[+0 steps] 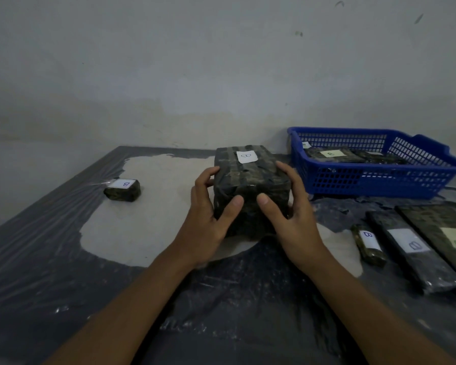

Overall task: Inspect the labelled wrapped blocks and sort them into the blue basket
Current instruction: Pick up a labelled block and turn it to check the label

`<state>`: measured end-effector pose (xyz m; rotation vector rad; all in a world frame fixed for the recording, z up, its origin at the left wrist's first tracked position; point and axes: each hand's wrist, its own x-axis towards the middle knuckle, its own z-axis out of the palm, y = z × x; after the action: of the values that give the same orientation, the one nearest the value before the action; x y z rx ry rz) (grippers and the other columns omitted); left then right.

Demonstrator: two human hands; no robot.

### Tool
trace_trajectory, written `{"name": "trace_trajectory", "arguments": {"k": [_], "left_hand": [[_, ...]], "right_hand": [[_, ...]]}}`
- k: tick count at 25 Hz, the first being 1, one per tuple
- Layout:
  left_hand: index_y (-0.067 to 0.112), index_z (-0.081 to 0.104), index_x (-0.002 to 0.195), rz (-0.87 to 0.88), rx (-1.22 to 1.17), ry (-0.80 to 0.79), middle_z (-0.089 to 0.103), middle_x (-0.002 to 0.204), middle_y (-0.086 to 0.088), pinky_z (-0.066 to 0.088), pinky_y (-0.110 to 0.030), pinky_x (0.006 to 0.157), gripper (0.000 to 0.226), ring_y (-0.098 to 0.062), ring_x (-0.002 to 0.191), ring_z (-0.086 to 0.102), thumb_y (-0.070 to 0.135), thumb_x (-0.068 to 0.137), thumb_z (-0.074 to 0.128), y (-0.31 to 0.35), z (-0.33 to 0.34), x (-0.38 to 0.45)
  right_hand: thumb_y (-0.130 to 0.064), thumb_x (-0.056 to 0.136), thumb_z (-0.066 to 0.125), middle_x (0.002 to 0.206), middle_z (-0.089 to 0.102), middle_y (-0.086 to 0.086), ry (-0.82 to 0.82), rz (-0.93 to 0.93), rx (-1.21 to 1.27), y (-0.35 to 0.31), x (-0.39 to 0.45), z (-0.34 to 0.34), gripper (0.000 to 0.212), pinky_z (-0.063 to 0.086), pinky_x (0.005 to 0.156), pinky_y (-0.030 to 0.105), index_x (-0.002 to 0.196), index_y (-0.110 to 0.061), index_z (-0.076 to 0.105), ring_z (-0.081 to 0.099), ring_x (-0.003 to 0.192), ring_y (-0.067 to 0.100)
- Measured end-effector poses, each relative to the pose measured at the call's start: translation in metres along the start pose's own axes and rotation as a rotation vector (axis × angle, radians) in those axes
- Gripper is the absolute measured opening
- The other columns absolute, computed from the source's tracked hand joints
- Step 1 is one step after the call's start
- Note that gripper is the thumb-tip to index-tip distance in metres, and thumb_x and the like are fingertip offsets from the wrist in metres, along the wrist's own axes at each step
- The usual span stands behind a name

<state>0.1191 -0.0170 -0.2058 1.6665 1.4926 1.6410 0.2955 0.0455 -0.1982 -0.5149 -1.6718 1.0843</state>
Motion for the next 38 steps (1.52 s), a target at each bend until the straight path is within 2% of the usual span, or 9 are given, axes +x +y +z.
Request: {"name": "trace_trajectory", "arguments": {"k": [8,11,16,20,23,27,30,35,38], "left_hand": [[0.052,0.027,0.140,-0.033,0.009,0.009,0.049,0.147,0.004,0.057,-0.030,0.099,0.066,0.002,0.121,0.059,0.069,0.086,0.060,0.004,0.002,0.001],[0.059,0.025,0.138,-0.035,0.059,-0.028,0.048,0.148,0.006,0.056,-0.036,0.102,0.074,-0.004,0.128,0.057,0.071,0.079,0.067,0.004,-0.004,0.001],[0.053,0.027,0.145,-0.054,0.079,0.017,0.051,0.144,0.017,0.055,-0.036,0.103,0.079,0.022,0.118,0.050,0.068,0.080,0.068,0.007,-0.004,0.001],[0.049,0.020,0.154,-0.037,0.012,-0.064,0.045,0.152,0.020,0.054,-0.044,0.105,0.087,0.006,0.135,0.048,0.061,0.083,0.069,0.004,-0.011,0.002],[0.047,0.019,0.155,-0.040,0.005,-0.061,0.045,0.150,0.024,0.054,-0.044,0.106,0.084,0.001,0.141,0.044,0.057,0.088,0.069,0.002,-0.012,0.003],[0.047,0.018,0.156,-0.042,0.008,-0.082,0.045,0.149,0.025,0.054,-0.032,0.104,0.089,0.009,0.134,0.047,0.054,0.087,0.072,0.004,-0.013,0.001],[0.049,0.018,0.155,-0.030,0.042,-0.083,0.042,0.157,0.017,0.053,-0.037,0.107,0.096,0.005,0.140,0.043,0.043,0.083,0.081,0.002,-0.014,0.001],[0.048,0.015,0.157,-0.037,0.011,-0.120,0.038,0.159,0.018,0.052,-0.042,0.108,0.101,0.001,0.144,0.040,0.038,0.081,0.081,0.002,-0.015,0.002],[0.046,0.013,0.159,-0.056,-0.050,-0.181,0.035,0.159,0.023,0.055,-0.042,0.104,0.106,0.002,0.145,0.038,0.033,0.079,0.082,0.001,-0.019,0.002]], "right_hand": [[-0.034,0.089,0.071,0.133,0.062,-0.017,0.045,0.017,0.052,0.003,0.003,0.001,0.055,0.060,0.091,0.028,0.140,-0.025,0.052,0.066,0.118,0.002],[-0.025,0.085,0.077,0.134,0.061,-0.019,0.024,0.015,0.065,0.002,0.002,0.000,0.061,0.061,0.089,0.030,0.141,-0.027,0.051,0.066,0.118,0.004],[-0.024,0.088,0.076,0.137,0.060,-0.023,0.020,0.006,0.061,0.004,0.003,0.001,0.067,0.059,0.093,0.027,0.148,-0.029,0.047,0.065,0.121,0.002],[-0.023,0.096,0.064,0.147,0.049,-0.028,-0.071,0.012,0.058,0.003,0.003,-0.006,0.075,0.050,0.102,0.018,0.160,-0.031,0.028,0.052,0.135,-0.005],[-0.010,0.101,0.059,0.148,0.050,-0.020,-0.086,-0.013,0.021,0.005,0.004,-0.005,0.065,0.049,0.101,0.015,0.159,-0.021,0.031,0.053,0.134,-0.004],[-0.022,0.093,0.070,0.154,0.048,-0.017,-0.082,0.006,0.021,0.007,0.003,-0.007,0.078,0.052,0.105,0.024,0.159,-0.031,0.031,0.052,0.137,-0.001],[-0.020,0.089,0.078,0.152,0.049,-0.020,-0.070,0.000,-0.065,0.007,0.003,-0.005,0.088,0.050,0.105,0.022,0.160,-0.032,0.028,0.050,0.135,-0.005],[-0.024,0.086,0.081,0.145,0.041,-0.044,-0.101,0.016,-0.122,0.007,0.002,-0.008,0.100,0.046,0.103,0.013,0.163,-0.036,0.018,0.045,0.133,-0.016],[-0.034,0.082,0.084,0.141,0.034,-0.055,-0.144,0.046,-0.214,0.008,0.003,-0.011,0.112,0.043,0.113,0.022,0.162,-0.046,0.007,0.040,0.138,-0.015]]}}
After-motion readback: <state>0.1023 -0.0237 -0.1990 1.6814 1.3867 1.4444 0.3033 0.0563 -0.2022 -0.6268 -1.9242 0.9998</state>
